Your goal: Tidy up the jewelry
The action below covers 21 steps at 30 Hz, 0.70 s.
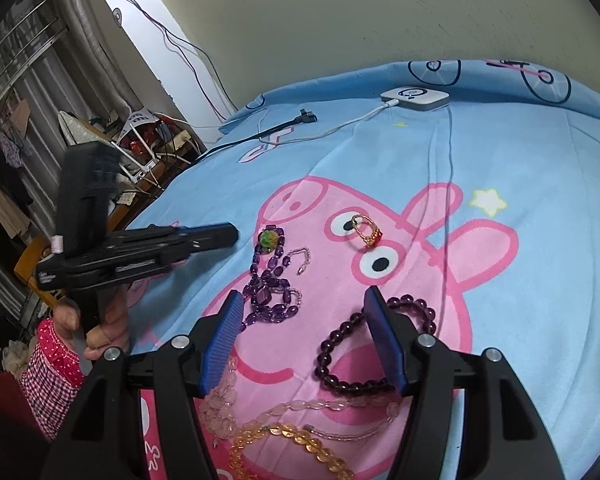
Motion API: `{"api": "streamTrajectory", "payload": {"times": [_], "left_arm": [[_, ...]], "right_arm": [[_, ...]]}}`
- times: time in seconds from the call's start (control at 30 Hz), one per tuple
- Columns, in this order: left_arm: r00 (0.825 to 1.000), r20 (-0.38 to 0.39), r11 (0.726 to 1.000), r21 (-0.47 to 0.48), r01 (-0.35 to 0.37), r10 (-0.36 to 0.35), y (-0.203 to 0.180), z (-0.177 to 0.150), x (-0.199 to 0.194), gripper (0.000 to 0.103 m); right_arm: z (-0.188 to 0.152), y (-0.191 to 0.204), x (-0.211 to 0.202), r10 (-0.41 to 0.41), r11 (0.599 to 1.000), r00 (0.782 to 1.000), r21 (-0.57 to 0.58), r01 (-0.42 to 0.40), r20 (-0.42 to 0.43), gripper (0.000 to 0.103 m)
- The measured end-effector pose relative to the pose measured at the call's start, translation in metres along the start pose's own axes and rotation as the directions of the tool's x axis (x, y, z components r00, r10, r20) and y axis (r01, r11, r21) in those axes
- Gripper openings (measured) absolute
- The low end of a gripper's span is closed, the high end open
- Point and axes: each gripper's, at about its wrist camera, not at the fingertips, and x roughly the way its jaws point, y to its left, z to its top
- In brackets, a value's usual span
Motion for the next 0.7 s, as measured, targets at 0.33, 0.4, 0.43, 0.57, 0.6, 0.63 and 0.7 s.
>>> {"api": "streamTrajectory", "payload": {"times": [0.33, 0.4, 0.43, 0.57, 0.6, 0.63, 0.7], "left_arm": [[0.999, -0.006, 0.968, 0.246, -0.048, 0.051, -0.043, 0.009, 0.023, 0.032], [0.998, -0.028, 0.968, 0.246, -0.048, 0.057, -0.04, 0.009, 0.031, 0.032], [0.998, -0.025, 0.967, 0.248, -0.052, 0.06, -0.039, 0.008, 0.032, 0.029], [0.999, -0.021, 0.968, 0.247, -0.036, 0.042, -0.035, 0.004, 0.033, 0.018], [0.999, -0.021, 0.969, 0.246, -0.03, 0.036, -0.035, 0.004, 0.033, 0.018], [0.999, -0.021, 0.969, 0.246, -0.029, 0.035, -0.035, 0.004, 0.033, 0.018], [0.999, -0.022, 0.971, 0.238, -0.022, 0.028, -0.033, 0.004, 0.033, 0.018]], "right_arm": [[0.0, -0.004, -0.004, 0.027, 0.999, 1.0, 0.027, -0.027, 0.005, 0.044], [-0.001, -0.005, -0.004, 0.032, 0.999, 0.999, 0.029, -0.032, 0.006, 0.044], [-0.001, -0.005, -0.004, 0.035, 0.999, 0.999, 0.031, -0.035, 0.006, 0.044], [0.0, -0.009, -0.004, 0.046, 0.998, 0.999, 0.037, -0.046, 0.006, 0.044], [0.0, -0.009, -0.004, 0.047, 0.998, 0.999, 0.037, -0.047, 0.005, 0.044], [0.0, -0.009, -0.004, 0.047, 0.998, 0.999, 0.037, -0.047, 0.005, 0.044], [0.0, -0.01, -0.004, 0.047, 0.998, 0.999, 0.037, -0.047, 0.005, 0.044]]}}
